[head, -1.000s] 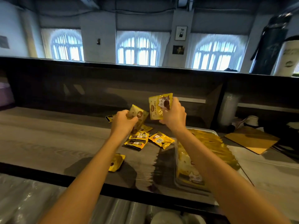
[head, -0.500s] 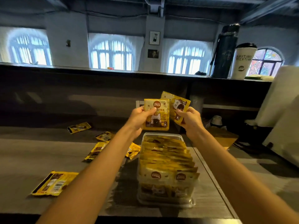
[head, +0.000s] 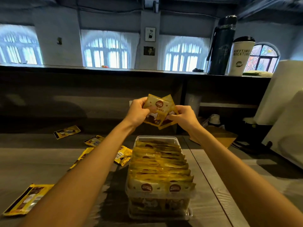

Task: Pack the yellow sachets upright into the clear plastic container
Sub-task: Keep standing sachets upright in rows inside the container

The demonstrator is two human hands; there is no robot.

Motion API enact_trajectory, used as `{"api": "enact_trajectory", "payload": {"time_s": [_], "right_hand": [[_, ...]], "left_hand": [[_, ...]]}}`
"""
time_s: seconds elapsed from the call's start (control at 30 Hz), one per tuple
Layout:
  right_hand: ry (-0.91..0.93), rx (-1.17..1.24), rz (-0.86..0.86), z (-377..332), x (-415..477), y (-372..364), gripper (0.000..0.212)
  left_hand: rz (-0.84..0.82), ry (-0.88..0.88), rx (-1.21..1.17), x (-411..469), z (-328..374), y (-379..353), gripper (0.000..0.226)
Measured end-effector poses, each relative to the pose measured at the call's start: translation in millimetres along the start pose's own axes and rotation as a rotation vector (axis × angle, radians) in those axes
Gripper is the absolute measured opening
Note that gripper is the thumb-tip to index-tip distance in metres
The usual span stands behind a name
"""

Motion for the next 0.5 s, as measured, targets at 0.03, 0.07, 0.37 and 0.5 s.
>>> {"api": "enact_trajectory", "payload": {"time_s": [0.03, 0.07, 0.37, 0.5], "right_hand": [[-0.014, -0.028, 0.018, 3, 1, -1, 0.018], [-0.032, -0.045, 0.035, 6, 2, -2, 0.017], [-0.207, 0.183, -0.058, 43, -12, -18, 0.037], [-0.3, 0.315, -0.136, 48, -15, -21, 0.027]], "left_hand": [[-0.002, 0.002, -0.014, 0, -1, 0, 0.029], [0.005, 0.019, -0.044, -1, -4, 1, 0.029], [0.117, 0.262, -0.273, -32, -50, -1, 0.029], [0.075, 0.222, -0.203, -39, -58, 1, 0.033]]}}
Point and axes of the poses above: each hand's wrist, its own x-axis towards the middle knuckle, its own y-axis out of the back of the hand, z = x × y, the point moved 3 cm from there along x, towards the middle knuckle, and after that the axes turned 14 degrees about -y, right-handed, at the moved point
